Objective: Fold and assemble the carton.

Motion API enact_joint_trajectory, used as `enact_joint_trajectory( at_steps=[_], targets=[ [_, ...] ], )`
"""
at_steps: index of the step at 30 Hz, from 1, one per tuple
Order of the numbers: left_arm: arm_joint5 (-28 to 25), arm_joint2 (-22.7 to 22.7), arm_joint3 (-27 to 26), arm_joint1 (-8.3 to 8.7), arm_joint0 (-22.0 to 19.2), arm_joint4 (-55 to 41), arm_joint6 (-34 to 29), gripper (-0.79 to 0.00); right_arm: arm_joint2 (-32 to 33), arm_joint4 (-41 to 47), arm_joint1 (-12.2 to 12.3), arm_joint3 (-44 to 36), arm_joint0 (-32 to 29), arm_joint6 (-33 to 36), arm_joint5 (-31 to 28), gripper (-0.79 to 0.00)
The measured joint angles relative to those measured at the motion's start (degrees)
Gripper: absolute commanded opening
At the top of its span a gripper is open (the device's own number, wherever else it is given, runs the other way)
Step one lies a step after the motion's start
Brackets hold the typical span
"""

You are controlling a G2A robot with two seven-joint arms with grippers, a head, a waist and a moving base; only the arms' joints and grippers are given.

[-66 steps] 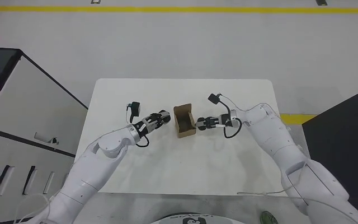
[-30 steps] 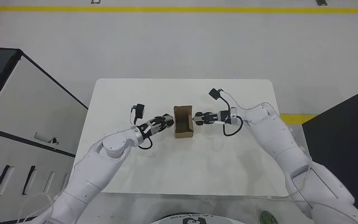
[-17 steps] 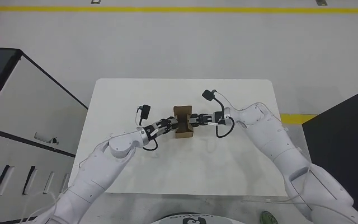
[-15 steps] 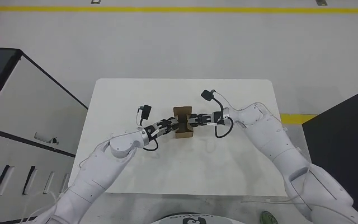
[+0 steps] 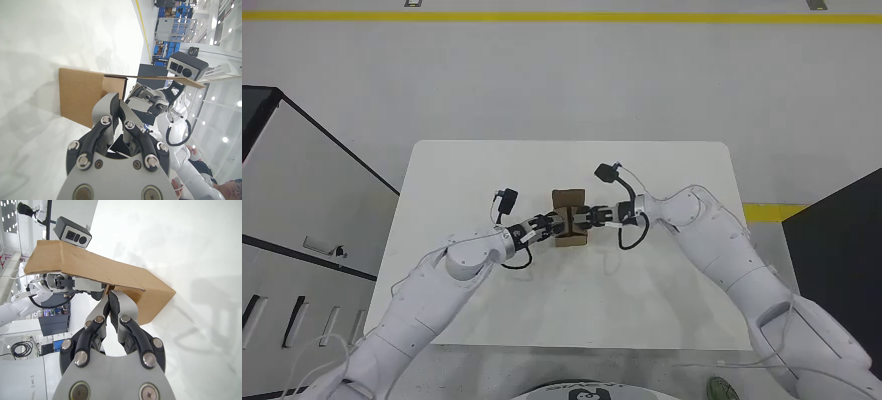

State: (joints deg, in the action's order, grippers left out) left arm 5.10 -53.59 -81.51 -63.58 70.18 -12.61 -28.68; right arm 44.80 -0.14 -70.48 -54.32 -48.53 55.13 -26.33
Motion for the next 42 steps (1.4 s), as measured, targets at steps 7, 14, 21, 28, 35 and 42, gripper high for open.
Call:
enact_joint_trajectory(
  at_steps=[7,14,21,28,35,42],
  targets=[
    [0.2,-0.2,0.7,-0.43,-0.4,0.1,0.3,-0.785,0.2,-0.5,0.0,-0.6,-0.3,-0.3,0.3,-0.785],
    [-1.1,-0.4,0.3,-0.67,-0.2,0.5,-0.4,-0.785,0.1,-2.1,0.0,-1.1,-0.6,-0.4,1.6,-0.785],
    [-2.0,-0.6,0.1,-0.96,-0.1,0.8,-0.6,-0.785,-0.3,-3.0,-0.2,-1.2,-0.6,-1.0,2.2,-0.785],
    [-1.3,0.1,1.0,-1.47,-0.9,3.0,0.8,-0.785,0.1,-3.5,-0.2,-1.5,-0.6,-1.0,2.2,-0.785],
    [-0.7,0.2,1.5,-1.81,-1.1,4.2,1.2,-0.785,0.9,-4.1,0.1,-2.1,-1.1,-1.2,2.5,-0.785],
    [-0.2,0.1,1.8,-2.10,-1.2,4.9,1.2,-0.785,1.5,-4.6,0.3,-2.6,-1.6,-1.4,2.9,-0.785]
  ],
)
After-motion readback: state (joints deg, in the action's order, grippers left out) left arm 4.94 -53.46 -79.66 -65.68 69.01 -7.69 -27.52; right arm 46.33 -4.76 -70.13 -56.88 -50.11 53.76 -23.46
